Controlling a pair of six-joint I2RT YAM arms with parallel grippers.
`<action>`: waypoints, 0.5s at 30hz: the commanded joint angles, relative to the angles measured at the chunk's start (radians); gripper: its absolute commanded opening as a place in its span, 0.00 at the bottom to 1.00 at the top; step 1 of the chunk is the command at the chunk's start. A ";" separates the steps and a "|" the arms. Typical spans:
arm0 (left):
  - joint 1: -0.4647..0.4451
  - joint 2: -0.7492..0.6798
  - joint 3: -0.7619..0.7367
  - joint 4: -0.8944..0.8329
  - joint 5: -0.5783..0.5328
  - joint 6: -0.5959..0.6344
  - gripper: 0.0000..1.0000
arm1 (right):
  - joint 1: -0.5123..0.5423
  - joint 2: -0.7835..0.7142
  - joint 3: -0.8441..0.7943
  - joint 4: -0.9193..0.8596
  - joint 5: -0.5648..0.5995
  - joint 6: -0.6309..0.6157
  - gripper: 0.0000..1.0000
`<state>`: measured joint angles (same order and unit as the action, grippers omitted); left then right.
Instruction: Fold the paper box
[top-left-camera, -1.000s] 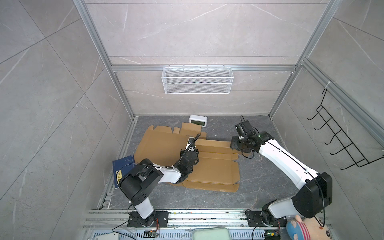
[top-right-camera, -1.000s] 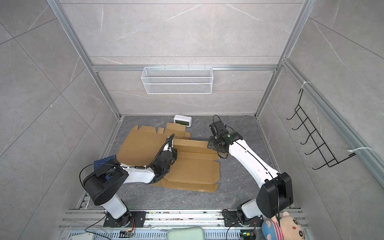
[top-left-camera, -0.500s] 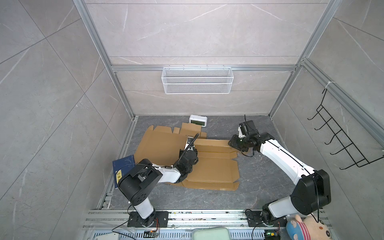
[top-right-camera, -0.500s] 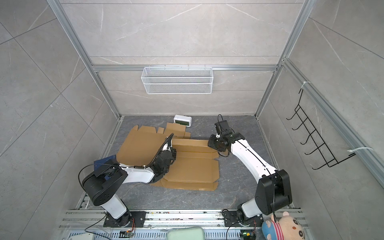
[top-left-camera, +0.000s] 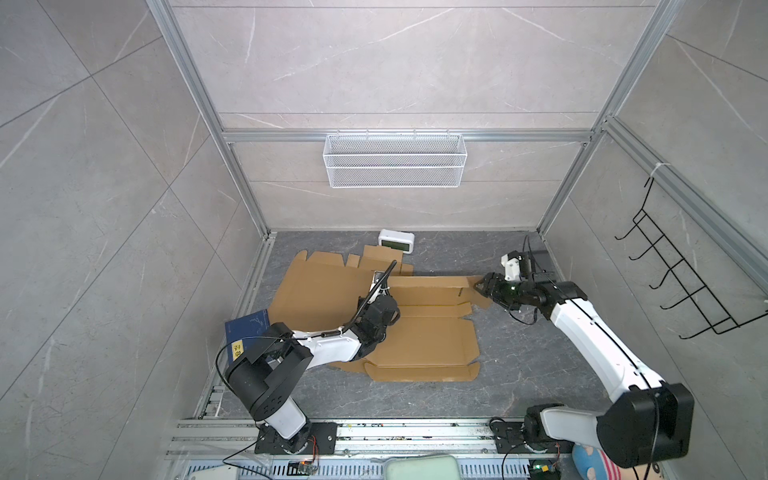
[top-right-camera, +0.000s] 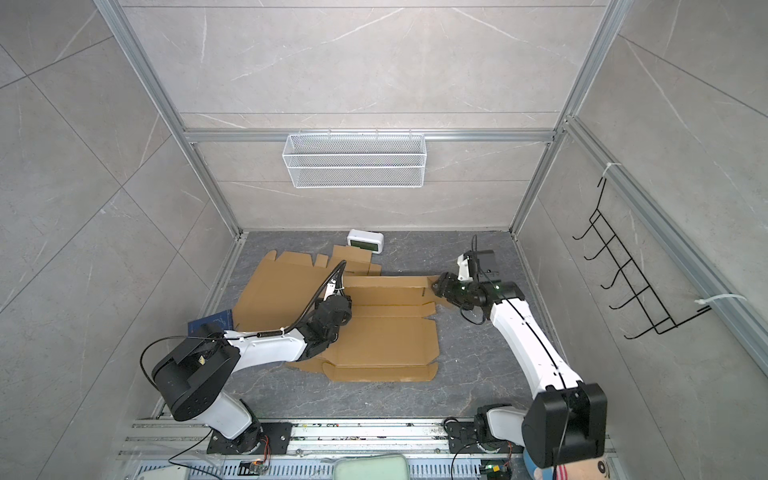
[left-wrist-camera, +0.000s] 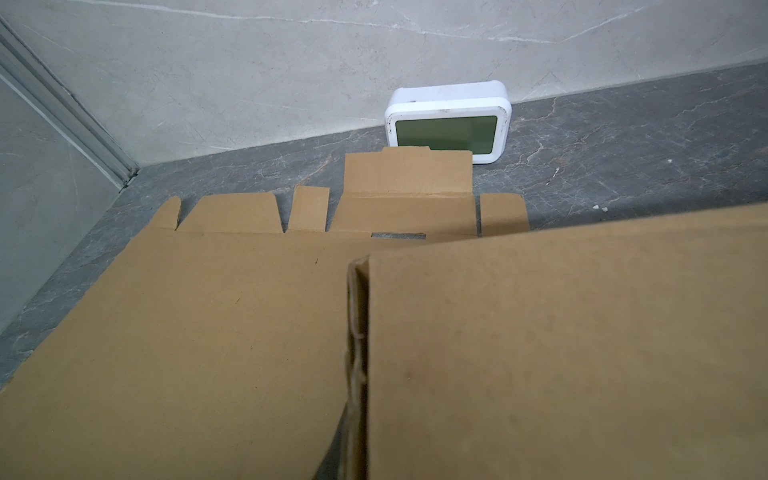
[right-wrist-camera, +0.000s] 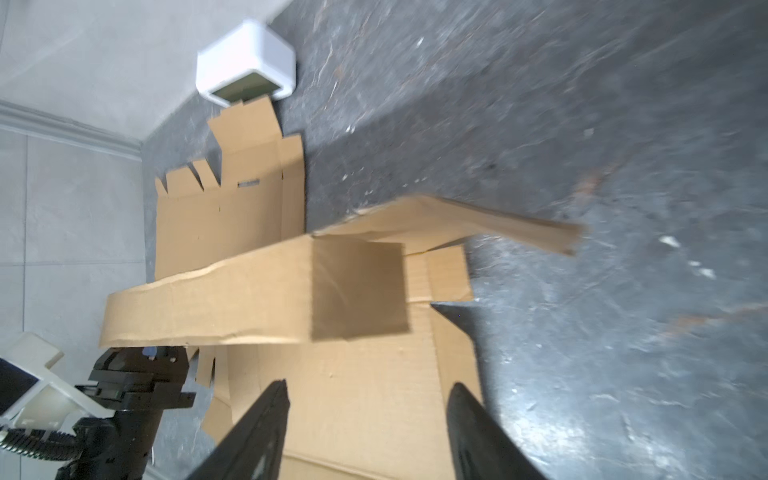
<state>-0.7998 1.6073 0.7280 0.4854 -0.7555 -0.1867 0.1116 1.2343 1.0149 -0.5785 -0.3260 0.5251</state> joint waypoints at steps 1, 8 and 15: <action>0.005 -0.002 0.032 -0.142 -0.030 0.016 0.00 | -0.007 -0.074 -0.118 0.040 0.050 -0.006 0.59; 0.019 0.023 0.135 -0.294 0.023 0.015 0.00 | 0.006 -0.073 -0.339 0.302 0.087 0.108 0.41; 0.021 0.028 0.136 -0.287 0.045 0.023 0.00 | 0.077 0.054 -0.443 0.607 0.195 0.160 0.39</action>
<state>-0.7807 1.6169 0.8558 0.2653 -0.7212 -0.2020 0.1596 1.2484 0.5964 -0.1707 -0.2035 0.6449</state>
